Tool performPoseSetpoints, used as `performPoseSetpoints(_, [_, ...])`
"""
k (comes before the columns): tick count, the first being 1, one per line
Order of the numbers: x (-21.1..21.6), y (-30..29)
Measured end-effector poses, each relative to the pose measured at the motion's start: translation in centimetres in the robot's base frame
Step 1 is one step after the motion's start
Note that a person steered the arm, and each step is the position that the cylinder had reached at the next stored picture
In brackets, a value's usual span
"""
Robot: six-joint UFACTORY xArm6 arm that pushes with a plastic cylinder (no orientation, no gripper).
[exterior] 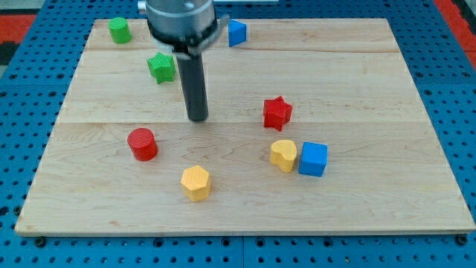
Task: Push the yellow heart diagonally top right to the red star
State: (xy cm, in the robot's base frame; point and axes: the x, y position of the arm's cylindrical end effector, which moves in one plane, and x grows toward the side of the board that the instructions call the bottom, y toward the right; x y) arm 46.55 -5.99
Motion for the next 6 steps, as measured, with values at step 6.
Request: performPoseSetpoints(6, [-8.2, 18.8])
